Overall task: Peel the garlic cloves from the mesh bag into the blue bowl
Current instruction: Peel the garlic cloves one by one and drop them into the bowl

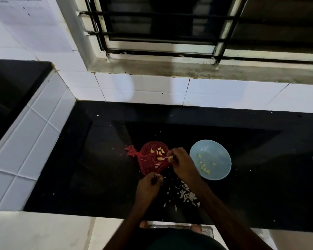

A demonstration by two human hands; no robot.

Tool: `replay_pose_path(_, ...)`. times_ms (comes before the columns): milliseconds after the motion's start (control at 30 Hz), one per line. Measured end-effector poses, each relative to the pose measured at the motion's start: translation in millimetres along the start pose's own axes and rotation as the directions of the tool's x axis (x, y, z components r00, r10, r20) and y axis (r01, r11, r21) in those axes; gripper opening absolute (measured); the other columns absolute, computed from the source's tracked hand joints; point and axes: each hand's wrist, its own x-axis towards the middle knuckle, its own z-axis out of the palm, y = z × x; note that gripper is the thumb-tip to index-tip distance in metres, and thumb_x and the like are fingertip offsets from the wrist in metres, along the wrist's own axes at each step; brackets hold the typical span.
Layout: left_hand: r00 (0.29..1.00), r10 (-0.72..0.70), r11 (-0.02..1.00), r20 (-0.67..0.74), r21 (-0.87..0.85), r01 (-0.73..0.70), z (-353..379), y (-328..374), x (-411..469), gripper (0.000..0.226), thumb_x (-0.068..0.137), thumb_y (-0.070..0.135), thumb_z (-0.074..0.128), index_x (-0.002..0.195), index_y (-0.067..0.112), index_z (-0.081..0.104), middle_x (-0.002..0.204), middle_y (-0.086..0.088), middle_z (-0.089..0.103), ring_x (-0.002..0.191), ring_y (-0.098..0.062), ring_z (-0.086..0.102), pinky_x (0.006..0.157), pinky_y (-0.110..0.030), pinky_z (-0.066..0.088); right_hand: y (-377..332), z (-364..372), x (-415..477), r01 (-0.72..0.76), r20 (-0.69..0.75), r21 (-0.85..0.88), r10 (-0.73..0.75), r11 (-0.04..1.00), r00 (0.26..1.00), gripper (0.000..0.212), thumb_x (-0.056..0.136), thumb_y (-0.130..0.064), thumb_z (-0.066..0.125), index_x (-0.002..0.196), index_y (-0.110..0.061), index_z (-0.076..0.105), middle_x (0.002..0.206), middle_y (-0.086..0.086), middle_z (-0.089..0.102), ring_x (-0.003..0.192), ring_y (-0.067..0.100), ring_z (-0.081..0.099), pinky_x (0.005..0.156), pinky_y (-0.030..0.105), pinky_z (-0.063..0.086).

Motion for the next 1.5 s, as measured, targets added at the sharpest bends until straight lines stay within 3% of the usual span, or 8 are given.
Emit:
replay_pose_path(133,1.000,-0.003,0.999,0.025,-0.035,0.004,7,6,-3,0.008,0.097,0.029,0.066,0.093,0.026,0.072,0.081,0.014,0.071,0.074,0.006,0.063,0.063,-0.007,0.041,6,-6,-15,-0.013,0.042,0.043,0.011,0.999,0.999,0.018,0.100,-0.016,0.055,0.105,-0.027,0.069,0.105,-0.004,0.056,0.091,0.007,0.060,0.081,0.023,0.049)
replay_pose_path(433,0.982,-0.051,0.940,0.181,-0.323,0.108,34,14,-9,0.034,0.100,0.038,0.062,0.085,0.014,0.079,0.079,-0.005,0.078,0.070,-0.016,0.073,0.070,-0.033,0.057,20,-8,-80,-0.262,0.095,0.378,0.244,0.888,0.965,0.017,0.077,-0.005,0.084,0.083,-0.010,0.069,0.082,0.000,0.069,0.075,0.000,0.065,0.071,0.014,0.048)
replay_pose_path(700,0.945,-0.189,0.801,0.267,-0.514,0.305,49,22,-12,0.023,0.097,0.019,0.067,0.084,0.003,0.076,0.077,-0.011,0.074,0.066,-0.018,0.068,0.066,-0.030,0.056,32,-23,-92,-0.168,0.063,0.356,0.155,0.919,0.986,0.019,0.075,-0.014,0.087,0.086,-0.024,0.076,0.089,-0.003,0.067,0.084,-0.002,0.065,0.075,0.007,0.044)
replay_pose_path(867,0.952,-0.147,0.831,0.268,-0.489,0.266,53,23,-15,0.025,0.099,0.015,0.063,0.077,0.007,0.073,0.068,-0.003,0.072,0.060,-0.011,0.066,0.060,-0.024,0.055,43,-15,-96,-0.028,0.137,0.095,0.015,0.995,0.990,0.021,0.095,-0.038,0.061,0.091,-0.017,0.062,0.093,-0.006,0.060,0.086,0.006,0.057,0.077,0.026,0.046)
replay_pose_path(967,0.962,-0.055,0.910,0.266,-0.383,0.158,47,19,-17,0.029,0.102,0.024,0.060,0.077,0.015,0.073,0.070,0.001,0.072,0.067,-0.015,0.067,0.062,-0.024,0.055,40,-9,-101,0.097,0.245,-0.047,-0.083,0.994,0.966,0.032,0.102,-0.041,0.038,0.103,-0.015,0.057,0.104,0.001,0.058,0.093,0.016,0.056,0.080,0.033,0.045)
replay_pose_path(1133,0.994,-0.005,0.980,0.106,0.199,-0.016,28,0,-16,0.049,0.104,0.057,0.040,0.076,0.025,0.064,0.073,0.007,0.068,0.069,-0.004,0.064,0.062,-0.027,0.043,35,4,-98,0.109,0.105,-0.247,-0.085,0.963,0.991,0.031,0.103,-0.043,0.036,0.093,-0.021,0.056,0.091,-0.001,0.062,0.082,0.023,0.063,0.069,0.038,0.049)
replay_pose_path(1300,0.999,-0.038,0.924,-0.006,0.380,0.038,20,-9,-15,0.042,0.103,0.055,0.040,0.085,0.023,0.060,0.087,0.003,0.068,0.084,-0.018,0.065,0.070,-0.032,0.045,16,12,-72,0.168,0.286,-0.511,-0.018,0.843,0.958,0.019,0.095,-0.036,0.046,0.099,-0.023,0.059,0.096,0.005,0.069,0.087,0.031,0.070,0.068,0.039,0.052)
replay_pose_path(1500,0.999,-0.018,0.902,-0.033,0.430,0.030,24,-12,-10,0.032,0.103,0.051,0.042,0.096,0.025,0.059,0.097,0.002,0.070,0.092,-0.021,0.067,0.073,-0.031,0.044,15,25,-66,0.294,0.429,-0.614,-0.003,0.733,0.903,0.026,0.094,-0.030,0.047,0.116,-0.018,0.054,0.108,0.007,0.063,0.093,0.033,0.068,0.063,0.037,0.044)
